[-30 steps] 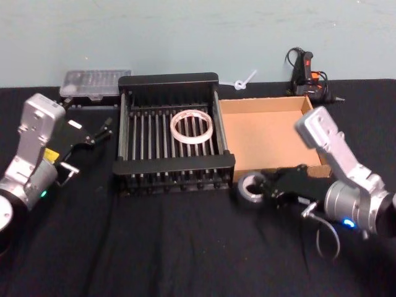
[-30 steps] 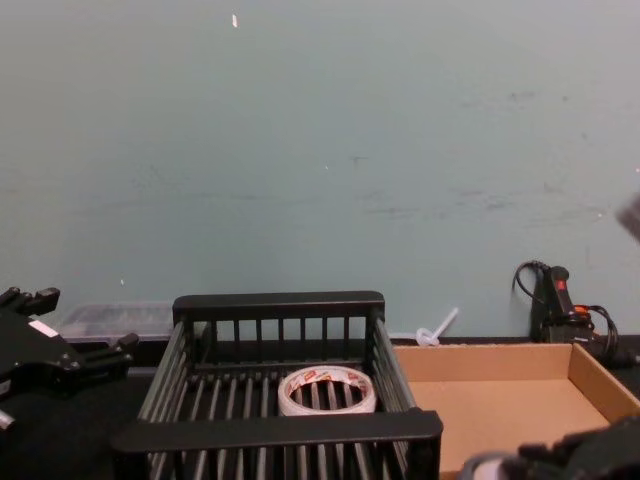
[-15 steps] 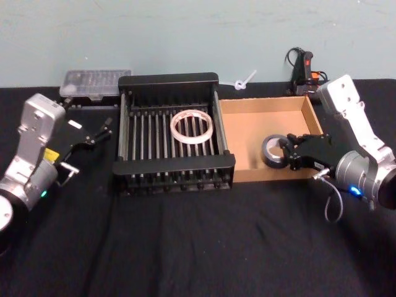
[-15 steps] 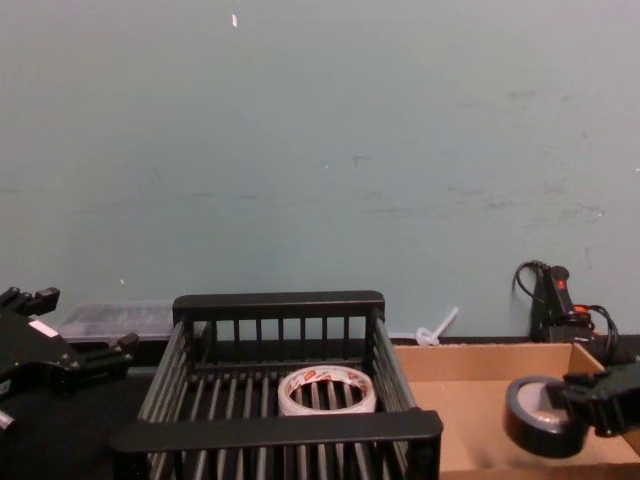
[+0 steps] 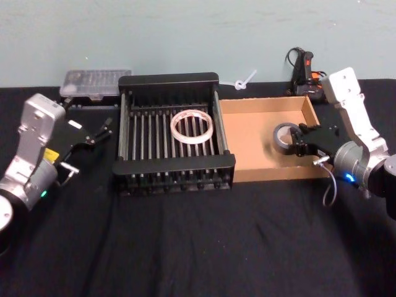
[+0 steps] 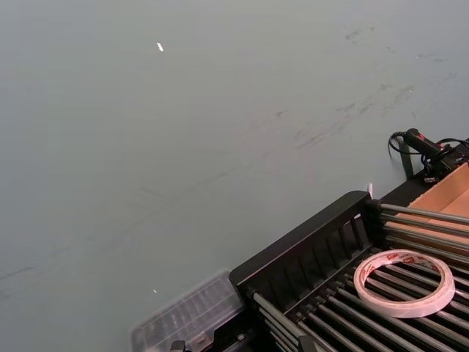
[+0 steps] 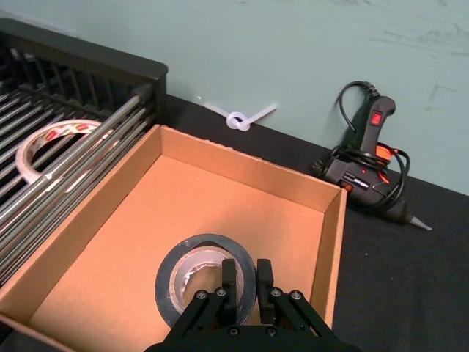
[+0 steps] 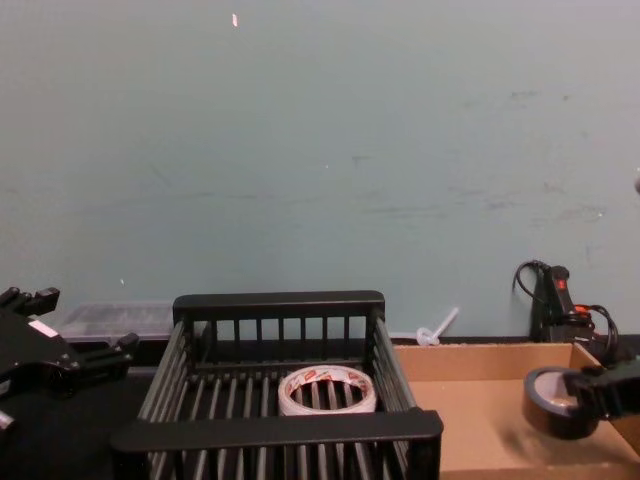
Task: Pick up the white tape and place it into the black box , Pick up the silver tape and place it into the brown box.
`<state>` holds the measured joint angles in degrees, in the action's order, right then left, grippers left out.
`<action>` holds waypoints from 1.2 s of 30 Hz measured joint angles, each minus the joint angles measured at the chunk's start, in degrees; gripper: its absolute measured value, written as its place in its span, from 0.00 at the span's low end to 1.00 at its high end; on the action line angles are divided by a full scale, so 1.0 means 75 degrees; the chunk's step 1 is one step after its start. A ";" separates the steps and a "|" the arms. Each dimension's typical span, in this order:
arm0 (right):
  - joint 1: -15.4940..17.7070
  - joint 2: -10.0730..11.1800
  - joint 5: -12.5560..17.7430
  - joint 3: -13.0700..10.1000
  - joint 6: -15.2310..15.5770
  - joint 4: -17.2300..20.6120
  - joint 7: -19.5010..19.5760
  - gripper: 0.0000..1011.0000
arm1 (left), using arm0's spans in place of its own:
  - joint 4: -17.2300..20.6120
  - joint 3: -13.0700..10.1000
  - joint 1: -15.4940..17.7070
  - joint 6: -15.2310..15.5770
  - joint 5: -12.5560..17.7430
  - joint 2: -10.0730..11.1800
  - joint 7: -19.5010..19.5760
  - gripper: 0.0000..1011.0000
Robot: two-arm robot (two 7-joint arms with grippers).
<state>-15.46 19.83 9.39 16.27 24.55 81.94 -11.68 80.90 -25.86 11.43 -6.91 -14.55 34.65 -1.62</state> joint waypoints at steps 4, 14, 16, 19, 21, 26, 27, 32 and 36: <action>-0.0015 -0.0026 -0.0001 -0.0029 -0.0009 -0.0039 -0.0001 0.17 | 0.0000 0.0000 0.0000 0.0000 0.0000 0.0000 0.0000 0.99; -0.0005 -0.0005 -0.0006 -0.0005 -0.0009 -0.0014 0.0000 0.17 | 0.0000 0.0000 0.0000 0.0000 0.0000 0.0000 0.0000 0.99; -0.0004 -0.0002 -0.0007 -0.0004 -0.0009 -0.0011 0.0000 0.17 | 0.0000 0.0000 0.0000 0.0000 0.0000 0.0000 0.0000 0.99; -0.0002 0.0001 -0.0008 0.0001 -0.0009 -0.0003 0.0000 0.20 | 0.0000 0.0000 0.0000 0.0000 0.0000 0.0000 0.0000 0.99; -0.0001 0.0002 -0.0008 0.0002 -0.0009 -0.0001 0.0000 0.27 | 0.0000 0.0000 0.0000 0.0000 0.0000 0.0000 0.0000 0.99; 0.0001 0.0005 -0.0008 0.0006 -0.0009 0.0003 0.0000 0.40 | 0.0000 0.0000 0.0000 0.0000 0.0000 0.0000 0.0000 0.99; 0.0003 0.0006 -0.0008 0.0008 -0.0008 0.0005 0.0000 0.47 | 0.0000 0.0000 0.0000 0.0000 0.0000 0.0000 0.0000 0.99; 0.0005 0.0009 -0.0008 0.0012 -0.0006 0.0007 0.0000 0.61 | 0.0000 0.0000 0.0000 0.0000 0.0000 0.0000 0.0000 0.99; 0.0004 0.0011 -0.0008 0.0014 -0.0004 0.0010 0.0000 0.72 | 0.0000 0.0000 0.0000 0.0000 0.0000 0.0000 -0.0001 0.99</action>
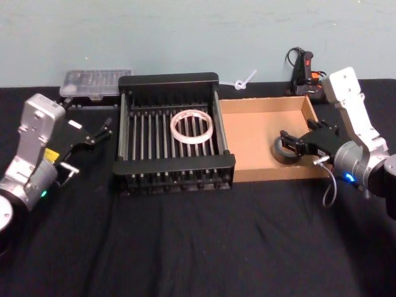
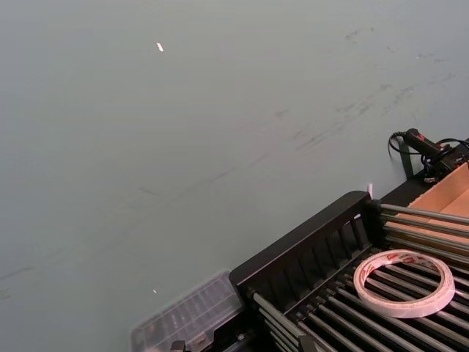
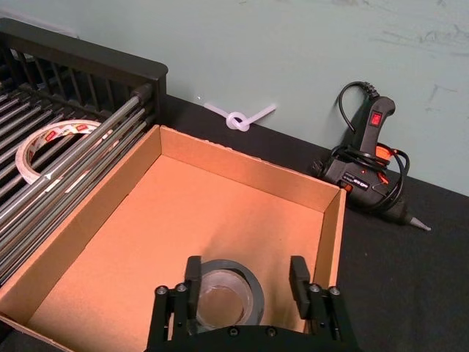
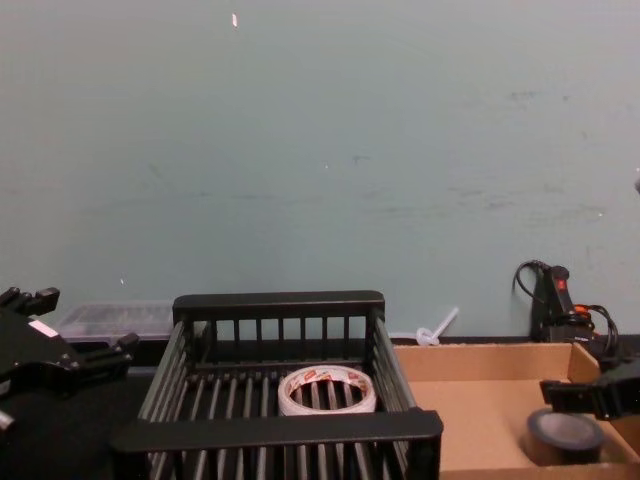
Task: Pick up the white tape and place it into the black box , Pick up the silver tape and place it into the brown box.
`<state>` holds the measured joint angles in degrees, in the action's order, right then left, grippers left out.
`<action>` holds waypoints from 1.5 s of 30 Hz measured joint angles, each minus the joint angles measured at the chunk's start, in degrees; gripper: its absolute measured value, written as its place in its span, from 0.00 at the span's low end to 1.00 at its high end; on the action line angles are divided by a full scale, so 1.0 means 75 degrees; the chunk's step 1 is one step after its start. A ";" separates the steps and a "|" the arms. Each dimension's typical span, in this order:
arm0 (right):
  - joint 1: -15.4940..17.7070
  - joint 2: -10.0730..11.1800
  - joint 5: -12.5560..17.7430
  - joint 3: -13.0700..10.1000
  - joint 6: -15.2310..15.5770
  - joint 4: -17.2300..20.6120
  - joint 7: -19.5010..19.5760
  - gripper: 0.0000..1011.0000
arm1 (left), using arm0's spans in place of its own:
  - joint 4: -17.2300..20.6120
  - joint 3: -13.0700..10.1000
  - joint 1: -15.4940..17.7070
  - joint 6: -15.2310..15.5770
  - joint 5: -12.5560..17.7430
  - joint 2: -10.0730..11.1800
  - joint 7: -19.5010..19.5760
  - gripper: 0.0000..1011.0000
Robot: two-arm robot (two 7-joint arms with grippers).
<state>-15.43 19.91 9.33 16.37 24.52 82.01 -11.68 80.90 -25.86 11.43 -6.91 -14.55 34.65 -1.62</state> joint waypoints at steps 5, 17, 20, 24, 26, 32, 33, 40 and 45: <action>0.0000 0.0001 0.0001 0.0000 0.0003 0.0002 0.0000 0.88 | 0.0000 0.0000 -0.0001 0.0000 0.0000 0.0000 0.0000 0.99; 0.0000 0.0001 0.0000 0.0000 0.0003 0.0003 0.0000 0.99 | 0.0000 0.0000 0.0000 0.0000 0.0000 0.0000 0.0001 0.99; 0.0008 -0.0006 -0.0016 -0.0012 0.0003 0.0004 0.0005 0.99 | 0.0000 0.0000 0.0000 0.0000 0.0000 0.0000 0.0000 0.99; 0.0111 -0.0069 -0.0122 -0.0127 -0.0147 0.0117 0.0115 0.99 | 0.0000 0.0000 0.0000 0.0000 0.0000 0.0000 0.0000 0.99; 0.0226 -0.0094 -0.0250 -0.0198 -0.0462 0.0264 0.0270 0.99 | 0.0000 0.0000 0.0000 0.0000 0.0000 0.0000 0.0001 0.99; 0.0565 -0.0108 -0.0717 -0.0345 -0.1621 0.0579 0.0722 0.99 | 0.0000 0.0000 0.0000 0.0000 0.0000 0.0000 0.0000 0.99; 0.0601 -0.0109 -0.0784 -0.0362 -0.1788 0.0596 0.0779 0.99 | 0.0000 0.0000 0.0000 0.0000 0.0000 0.0000 0.0000 0.99; 0.0791 -0.0103 -0.1193 -0.0460 -0.2550 0.0530 0.1018 0.99 | 0.0000 0.0000 0.0000 0.0000 0.0000 0.0000 0.0000 0.99; 0.0846 -0.0133 -0.1312 -0.0496 -0.2780 0.0290 0.1000 0.99 | 0.0000 0.0000 0.0000 0.0000 0.0000 0.0000 0.0000 0.99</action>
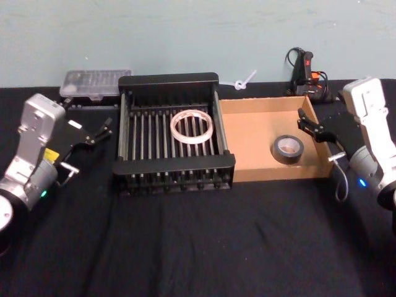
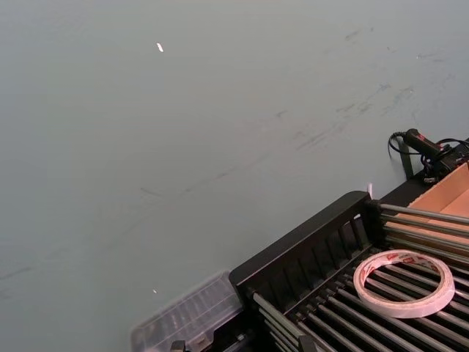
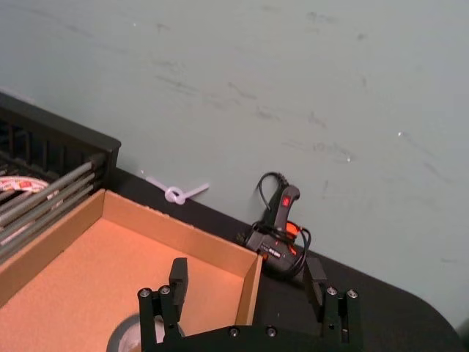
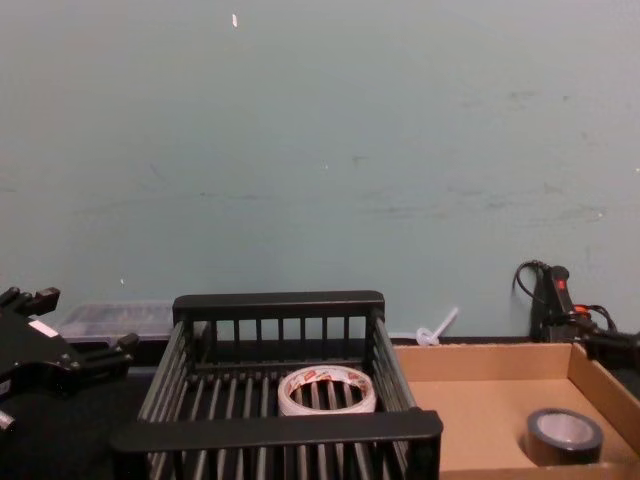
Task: Pick up the white tape and place it into the black box , Pick up the silver tape and place it into the brown box.
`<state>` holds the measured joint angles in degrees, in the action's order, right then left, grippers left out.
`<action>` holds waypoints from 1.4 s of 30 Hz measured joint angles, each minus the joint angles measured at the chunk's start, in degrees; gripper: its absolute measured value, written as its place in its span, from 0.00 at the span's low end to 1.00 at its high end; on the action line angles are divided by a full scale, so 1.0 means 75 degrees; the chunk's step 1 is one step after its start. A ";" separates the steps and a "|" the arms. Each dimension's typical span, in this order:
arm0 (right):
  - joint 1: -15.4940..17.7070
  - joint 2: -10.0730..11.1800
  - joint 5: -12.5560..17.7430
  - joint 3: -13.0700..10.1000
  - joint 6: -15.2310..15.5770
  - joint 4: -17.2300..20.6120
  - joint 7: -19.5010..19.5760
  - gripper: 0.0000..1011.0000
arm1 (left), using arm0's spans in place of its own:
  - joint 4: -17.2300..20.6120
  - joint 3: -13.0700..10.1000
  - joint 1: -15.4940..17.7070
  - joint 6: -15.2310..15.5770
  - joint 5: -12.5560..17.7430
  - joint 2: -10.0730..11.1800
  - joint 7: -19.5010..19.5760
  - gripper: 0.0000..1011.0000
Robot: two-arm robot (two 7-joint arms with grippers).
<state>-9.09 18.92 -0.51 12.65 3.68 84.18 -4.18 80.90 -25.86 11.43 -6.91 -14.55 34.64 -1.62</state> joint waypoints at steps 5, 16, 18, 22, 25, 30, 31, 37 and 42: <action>0.0034 -0.0092 -0.0069 -0.0059 -0.0311 -0.0332 -0.0064 0.99 | 0.0000 0.0000 0.0000 0.0000 0.0000 0.0000 0.0000 0.99; 0.0080 -0.0247 -0.0175 -0.0195 -0.0495 -0.0547 -0.0123 0.99 | 0.0000 0.0000 0.0000 0.0000 0.0000 0.0000 0.0000 0.99; 0.0079 -0.0243 -0.0173 -0.0191 -0.0495 -0.0548 -0.0123 0.99 | 0.0000 0.0000 0.0000 0.0000 0.0000 0.0000 0.0000 0.99; 0.0077 -0.0236 -0.0171 -0.0184 -0.0494 -0.0544 -0.0124 0.99 | 0.0000 0.0000 0.0000 0.0000 0.0000 0.0000 0.0000 0.99; 0.0075 -0.0232 -0.0170 -0.0179 -0.0492 -0.0542 -0.0125 0.99 | 0.0000 0.0000 0.0000 0.0000 0.0000 0.0000 0.0000 0.99; 0.0072 -0.0228 -0.0168 -0.0174 -0.0488 -0.0538 -0.0129 0.99 | 0.0000 0.0000 0.0000 0.0000 0.0000 0.0000 0.0000 0.99; 0.0072 -0.0228 -0.0168 -0.0173 -0.0487 -0.0537 -0.0130 0.99 | 0.0000 0.0000 0.0000 0.0000 0.0000 0.0001 0.0000 0.99; 0.0068 -0.0224 -0.0163 -0.0168 -0.0484 -0.0533 -0.0132 0.99 | 0.0000 0.0000 0.0000 0.0000 0.0000 0.0000 0.0000 0.99; 0.0066 -0.0220 -0.0159 -0.0165 -0.0480 -0.0529 -0.0132 0.99 | 0.0000 0.0000 0.0000 0.0000 0.0000 0.0000 0.0000 0.99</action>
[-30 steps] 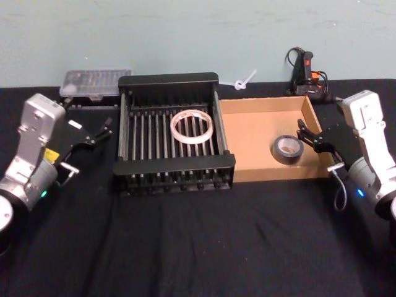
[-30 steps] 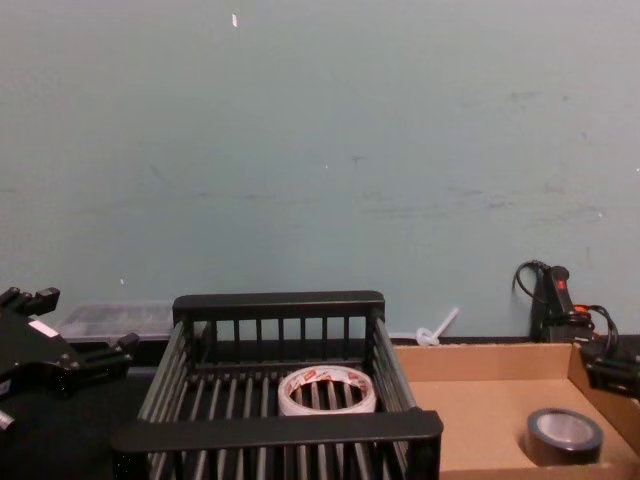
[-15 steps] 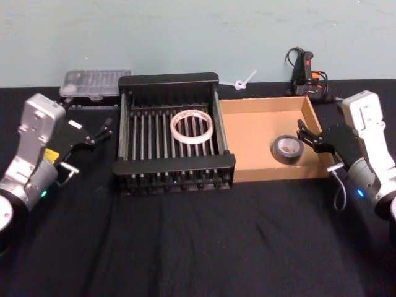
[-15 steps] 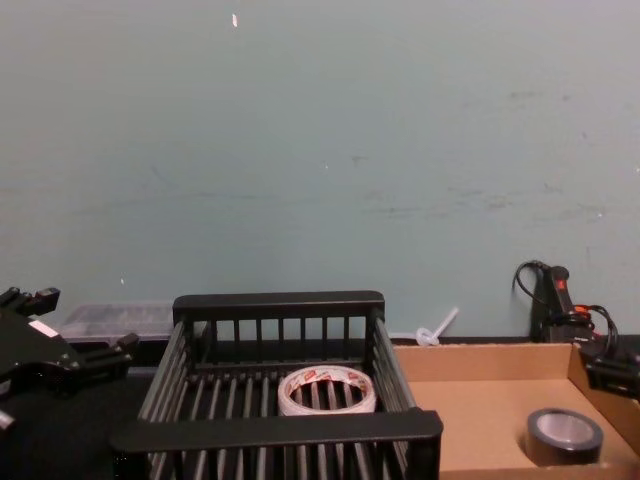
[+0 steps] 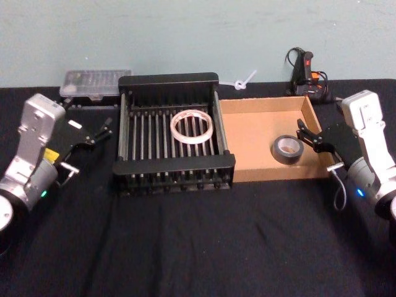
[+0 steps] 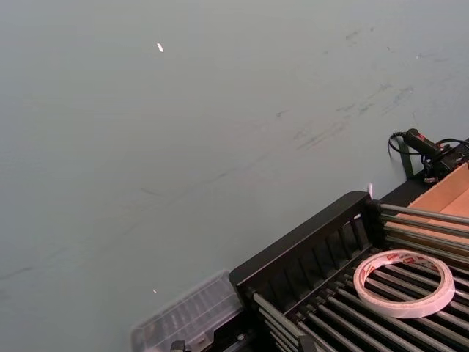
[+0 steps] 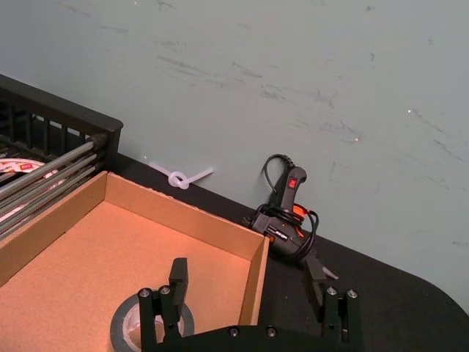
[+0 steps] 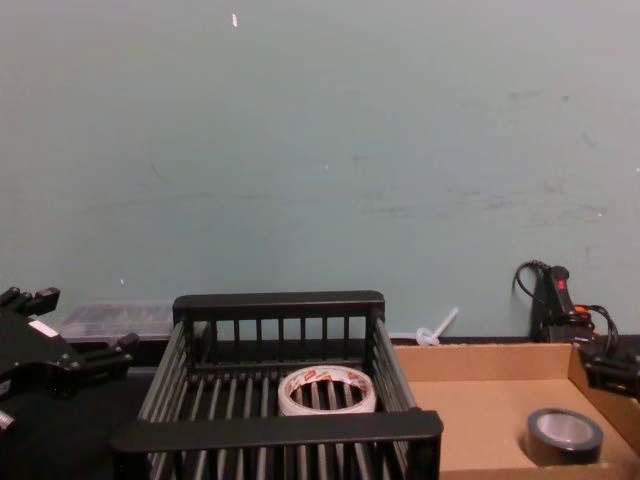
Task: Pick up the white tape and place it into the black box , Pick up the silver tape and place it into the brown box.
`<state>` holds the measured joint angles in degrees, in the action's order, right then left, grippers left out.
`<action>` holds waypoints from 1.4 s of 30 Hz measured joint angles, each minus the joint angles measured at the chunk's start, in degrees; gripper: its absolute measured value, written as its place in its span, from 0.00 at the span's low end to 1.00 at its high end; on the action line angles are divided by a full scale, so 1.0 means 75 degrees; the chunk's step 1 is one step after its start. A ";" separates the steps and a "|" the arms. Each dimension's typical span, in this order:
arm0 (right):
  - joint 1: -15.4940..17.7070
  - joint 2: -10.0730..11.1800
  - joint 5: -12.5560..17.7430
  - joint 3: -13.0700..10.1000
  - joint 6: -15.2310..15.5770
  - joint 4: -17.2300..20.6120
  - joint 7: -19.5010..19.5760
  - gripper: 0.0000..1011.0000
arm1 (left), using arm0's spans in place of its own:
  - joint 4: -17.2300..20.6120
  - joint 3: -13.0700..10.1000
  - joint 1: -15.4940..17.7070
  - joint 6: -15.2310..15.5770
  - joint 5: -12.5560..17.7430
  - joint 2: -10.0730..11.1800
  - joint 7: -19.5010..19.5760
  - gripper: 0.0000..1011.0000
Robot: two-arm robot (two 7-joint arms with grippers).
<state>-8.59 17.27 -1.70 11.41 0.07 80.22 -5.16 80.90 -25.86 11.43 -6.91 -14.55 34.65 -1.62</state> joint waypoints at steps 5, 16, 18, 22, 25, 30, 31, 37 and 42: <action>0.0000 0.0003 0.0003 0.0000 0.0003 0.0000 0.0000 0.99 | 0.0000 0.0000 0.0000 0.0000 0.0000 0.0000 0.0000 0.99; 0.0000 0.0003 0.0010 0.0000 0.0005 0.0000 0.0000 0.99 | 0.0000 0.0000 0.0000 0.0000 0.0000 0.0000 0.0000 0.99; 0.0000 0.0003 0.0010 0.0000 0.0005 0.0000 0.0001 0.99 | 0.0000 0.0000 0.0000 0.0000 0.0000 0.0000 0.0000 0.99; 0.0000 0.0003 0.0010 0.0000 0.0005 0.0000 0.0001 0.99 | 0.0000 0.0000 0.0000 0.0000 0.0000 0.0000 0.0000 0.99; 0.0000 0.0003 0.0010 0.0000 0.0005 0.0000 0.0001 0.99 | 0.0000 0.0000 0.0000 0.0000 0.0000 0.0000 0.0000 0.99; 0.0000 0.0003 0.0010 0.0000 0.0005 -0.0001 0.0001 0.99 | 0.0000 0.0000 0.0000 0.0000 0.0000 0.0000 0.0000 0.99; 0.0000 0.0003 0.0010 0.0000 0.0005 -0.0001 0.0001 0.99 | 0.0000 0.0000 0.0000 0.0000 0.0000 0.0000 0.0000 0.99; 0.0000 0.0003 0.0010 0.0000 0.0005 -0.0001 0.0001 0.99 | 0.0000 0.0000 0.0000 0.0000 0.0000 0.0000 0.0000 0.99; 0.0000 0.0003 0.0009 0.0000 0.0005 -0.0001 0.0001 0.99 | 0.0000 0.0000 0.0000 0.0000 0.0000 0.0000 0.0000 0.99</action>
<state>-8.59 17.29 -1.63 11.41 0.11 80.21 -5.16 80.90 -25.86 11.43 -6.91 -14.55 34.65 -1.62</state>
